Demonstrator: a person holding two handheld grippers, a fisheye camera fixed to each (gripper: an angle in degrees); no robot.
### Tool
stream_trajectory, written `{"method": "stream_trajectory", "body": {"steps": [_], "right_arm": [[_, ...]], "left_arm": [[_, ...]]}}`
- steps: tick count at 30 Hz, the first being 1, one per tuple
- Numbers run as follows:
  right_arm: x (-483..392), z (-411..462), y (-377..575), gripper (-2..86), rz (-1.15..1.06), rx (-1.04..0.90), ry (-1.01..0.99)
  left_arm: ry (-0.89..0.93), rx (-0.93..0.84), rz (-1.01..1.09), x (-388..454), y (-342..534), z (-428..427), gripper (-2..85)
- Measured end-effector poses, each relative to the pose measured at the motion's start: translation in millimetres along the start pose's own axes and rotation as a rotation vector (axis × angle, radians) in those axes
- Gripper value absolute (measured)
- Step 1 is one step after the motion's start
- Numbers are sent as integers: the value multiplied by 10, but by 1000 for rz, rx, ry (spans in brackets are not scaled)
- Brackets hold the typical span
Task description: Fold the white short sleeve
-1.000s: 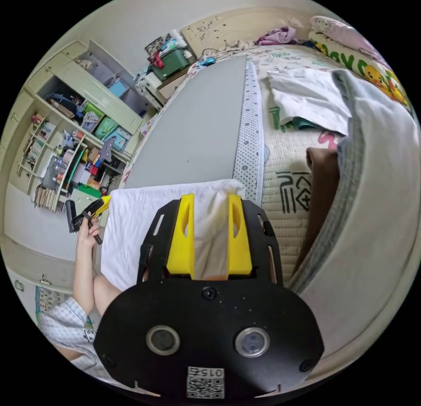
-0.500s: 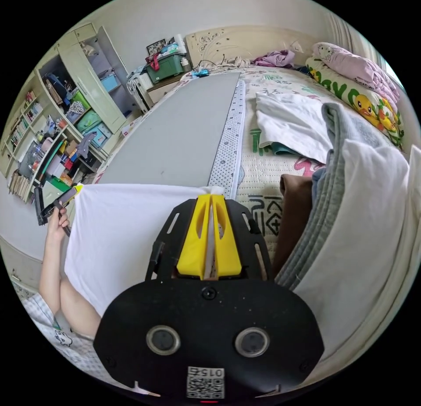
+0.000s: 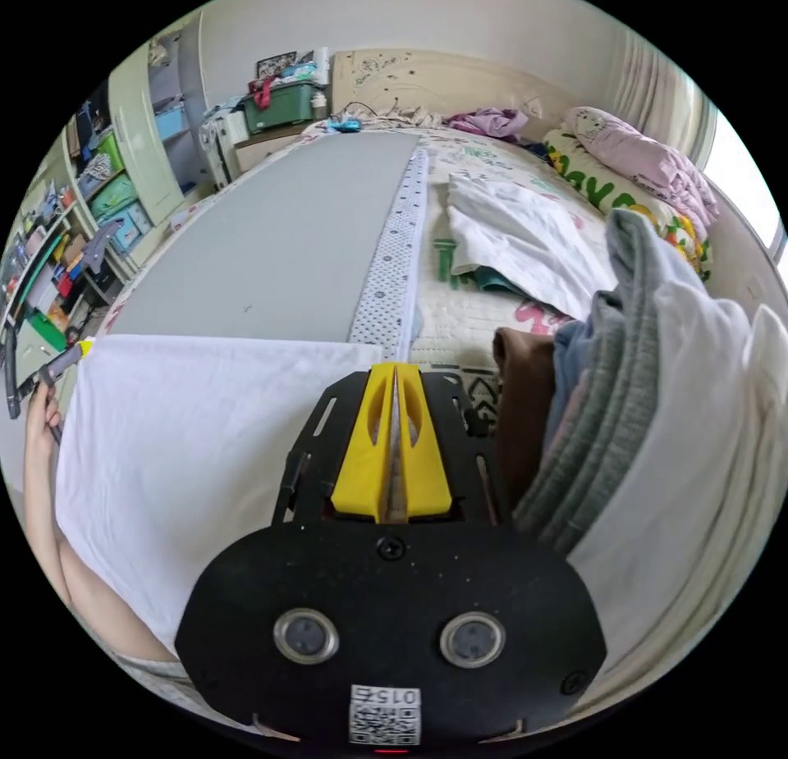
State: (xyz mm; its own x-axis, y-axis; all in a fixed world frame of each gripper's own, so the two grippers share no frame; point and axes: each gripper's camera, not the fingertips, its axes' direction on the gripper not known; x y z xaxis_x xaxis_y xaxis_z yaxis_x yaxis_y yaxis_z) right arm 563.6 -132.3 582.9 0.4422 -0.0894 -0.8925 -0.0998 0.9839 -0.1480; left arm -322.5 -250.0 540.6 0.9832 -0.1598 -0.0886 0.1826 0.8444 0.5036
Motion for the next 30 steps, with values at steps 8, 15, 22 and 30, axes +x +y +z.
{"method": "stream_trajectory", "body": {"steps": [8, 15, 22, 30], "right_arm": [[-129, -653, 197, 38, -156, 206, -155], [39, -434, 166, 103, -65, 110, -324], [400, 38, 35, 116, 136, -39, -344], [449, 245, -77, 56, 89, -123, -391]], "left_arm": [[148, 61, -33, -108, 55, -487, 99], [310, -36, -91, -320, 149, -316, 107], [289, -32, -118, -379, 77, -212, 110], [251, -168, -23, -221, -111, 124, 50]]}}
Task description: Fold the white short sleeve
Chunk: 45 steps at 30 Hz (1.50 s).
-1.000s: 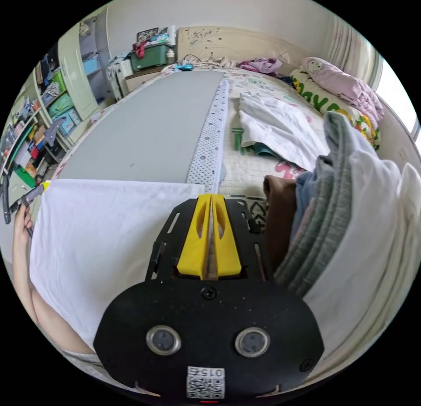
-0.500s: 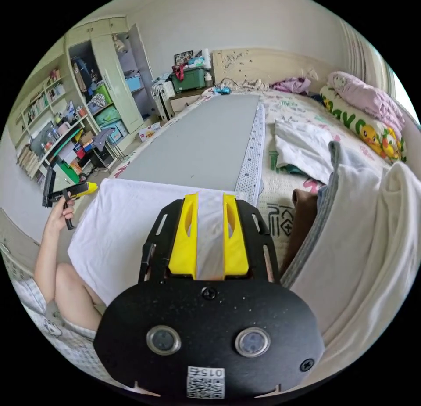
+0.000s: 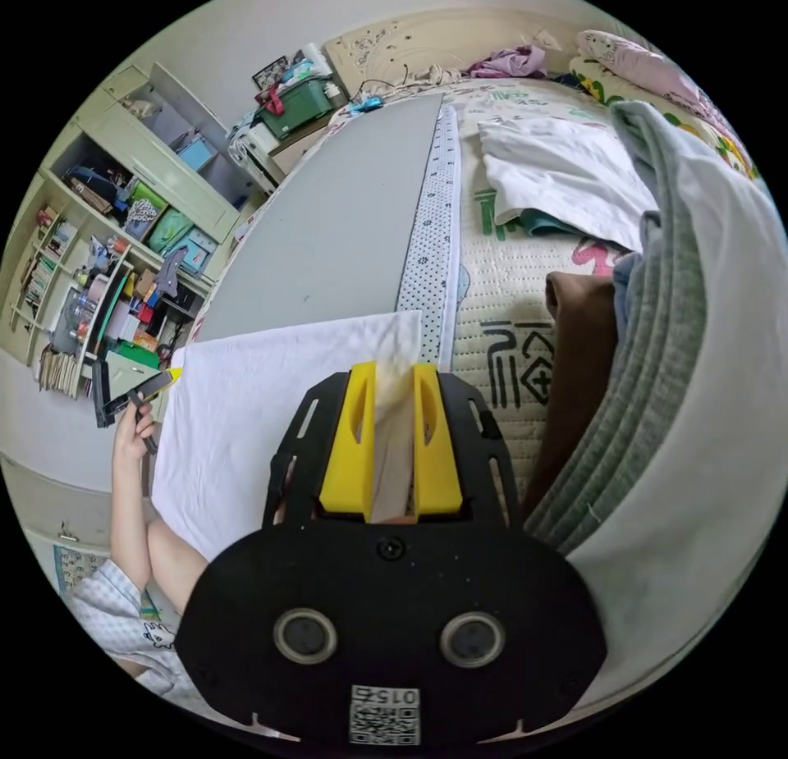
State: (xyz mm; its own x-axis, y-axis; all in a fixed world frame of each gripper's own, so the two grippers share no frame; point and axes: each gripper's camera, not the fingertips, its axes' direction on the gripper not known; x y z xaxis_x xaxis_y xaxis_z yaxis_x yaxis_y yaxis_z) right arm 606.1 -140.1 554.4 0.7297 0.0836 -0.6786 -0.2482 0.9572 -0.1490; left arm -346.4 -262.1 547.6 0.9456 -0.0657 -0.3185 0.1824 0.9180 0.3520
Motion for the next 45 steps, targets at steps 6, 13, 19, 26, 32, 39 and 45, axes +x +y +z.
{"method": "stream_trajectory", "body": {"steps": [6, 13, 19, 26, 32, 39, 45], "right_arm": [[-34, -121, 18, -4, -21, 131, 15], [-87, -2, 44, -2, -24, 181, 104], [-148, 278, 87, 47, -71, 123, 223], [-188, 52, 287, 80, -67, 188, 257], [-600, -417, 802, 48, -193, 328, -40], [-1565, -288, 1446, 21, -833, 112, -543], [-2395, 146, 1900, 61, -986, 4, -393]], "left_arm": [[8, 136, 41, 80, -8, -240, 9], [-74, 186, 54, 162, -81, -199, 7], [-163, 115, 62, 194, -161, 4, 25], [-176, 133, 35, 157, -92, -188, 63], [-35, 279, 120, 396, 187, -739, 67], [557, 324, 485, 800, 575, -935, 71], [132, 148, 266, 553, 510, -740, 90]]}}
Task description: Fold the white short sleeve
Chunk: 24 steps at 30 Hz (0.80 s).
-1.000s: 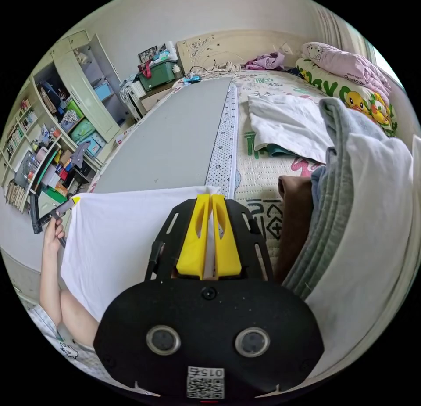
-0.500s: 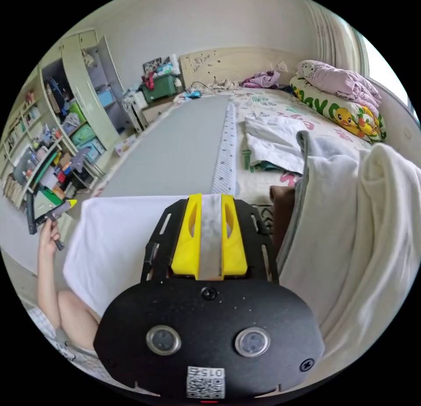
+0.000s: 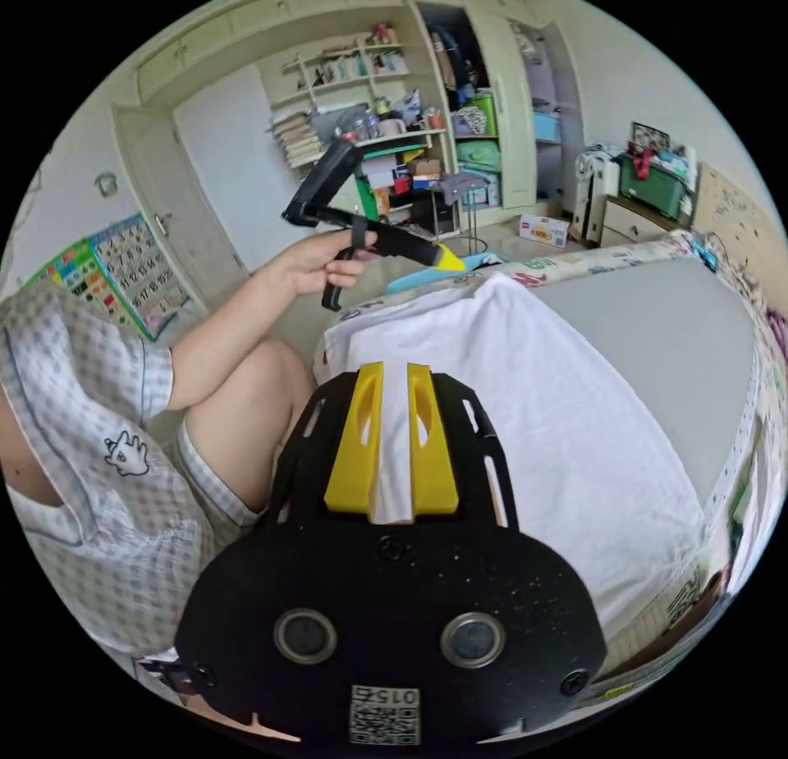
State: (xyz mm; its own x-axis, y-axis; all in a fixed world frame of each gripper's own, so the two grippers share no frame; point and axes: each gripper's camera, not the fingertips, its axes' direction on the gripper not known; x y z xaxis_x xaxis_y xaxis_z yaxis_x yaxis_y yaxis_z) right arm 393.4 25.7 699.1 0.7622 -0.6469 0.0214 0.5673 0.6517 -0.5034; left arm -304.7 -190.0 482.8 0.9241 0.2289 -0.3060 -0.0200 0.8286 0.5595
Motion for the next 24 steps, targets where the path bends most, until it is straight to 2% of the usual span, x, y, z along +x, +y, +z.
{"method": "stream_trajectory", "body": {"steps": [5, 10, 13, 20, 24], "right_arm": [[-532, 506, -192, 76, -178, -121, 52], [-761, 830, -142, 81, -285, -262, 56], [-789, 861, -99, 70, -298, -256, 73], [-823, 1026, -157, 63, -340, -313, 110], [-710, 1009, -160, 48, -324, -308, 112]], "left_arm": [[-41, -101, -101, -355, 132, 83, 101], [62, -368, 68, -385, 394, 333, 104], [147, -412, 77, -495, 555, 360, 93], [297, -356, 90, -505, 625, 440, 89], [212, -436, 89, -453, 638, 692, 54]]}}
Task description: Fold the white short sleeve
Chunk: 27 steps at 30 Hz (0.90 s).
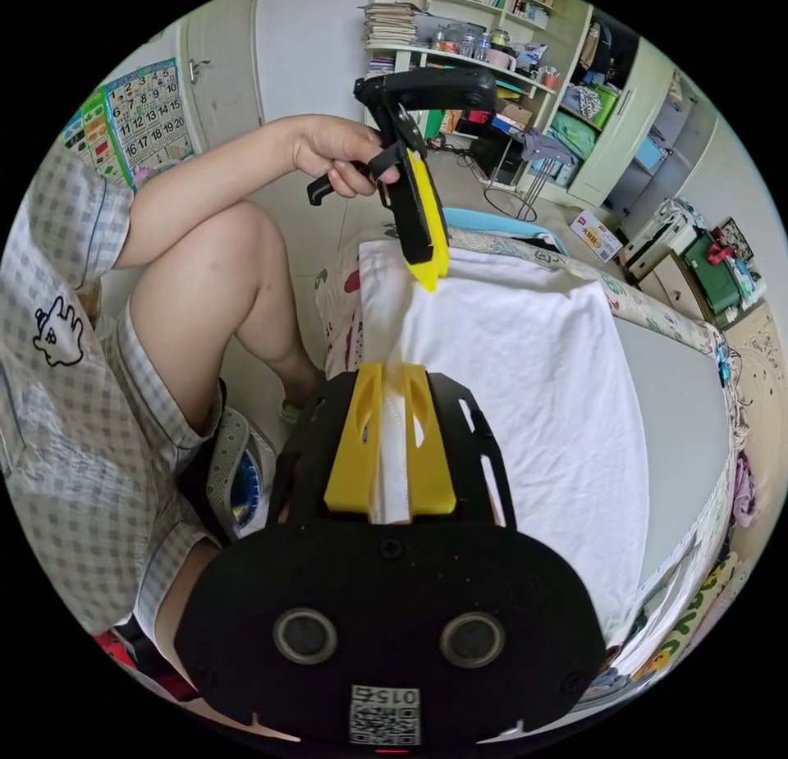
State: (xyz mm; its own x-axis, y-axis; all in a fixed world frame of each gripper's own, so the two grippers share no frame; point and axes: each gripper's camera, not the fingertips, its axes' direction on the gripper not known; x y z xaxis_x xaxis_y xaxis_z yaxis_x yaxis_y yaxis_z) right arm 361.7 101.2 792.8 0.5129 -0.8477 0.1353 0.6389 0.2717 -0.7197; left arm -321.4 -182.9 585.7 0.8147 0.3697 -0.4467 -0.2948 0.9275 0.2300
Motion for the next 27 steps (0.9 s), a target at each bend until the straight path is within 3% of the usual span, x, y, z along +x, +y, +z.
{"method": "stream_trajectory", "body": {"steps": [4, 12, 14, 16, 19, 22, 27], "right_arm": [[81, -42, 12, 39, 10, 21, -41], [389, -230, 67, 56, 47, 33, -117], [647, -480, 223, 64, 120, 121, -187], [1084, -834, 575, 68, 295, 236, -231], [1503, -1161, 1150, 62, 524, 315, -154], [1685, -1355, 1578, 64, 663, 260, -63], [1719, -1414, 1934, 74, 643, 122, -68]], "left_arm": [[-58, 10, 20, 72, 17, 20, 2], [-180, -37, -5, 164, 35, 217, -3], [-215, 17, -19, 226, 57, 146, 3], [-262, 195, 4, 412, 84, -22, 19], [-159, 357, 190, 830, -56, 29, 46], [-47, 255, 373, 1307, -463, 530, 68], [20, -4, 616, 2157, -1037, 1687, 83]]}}
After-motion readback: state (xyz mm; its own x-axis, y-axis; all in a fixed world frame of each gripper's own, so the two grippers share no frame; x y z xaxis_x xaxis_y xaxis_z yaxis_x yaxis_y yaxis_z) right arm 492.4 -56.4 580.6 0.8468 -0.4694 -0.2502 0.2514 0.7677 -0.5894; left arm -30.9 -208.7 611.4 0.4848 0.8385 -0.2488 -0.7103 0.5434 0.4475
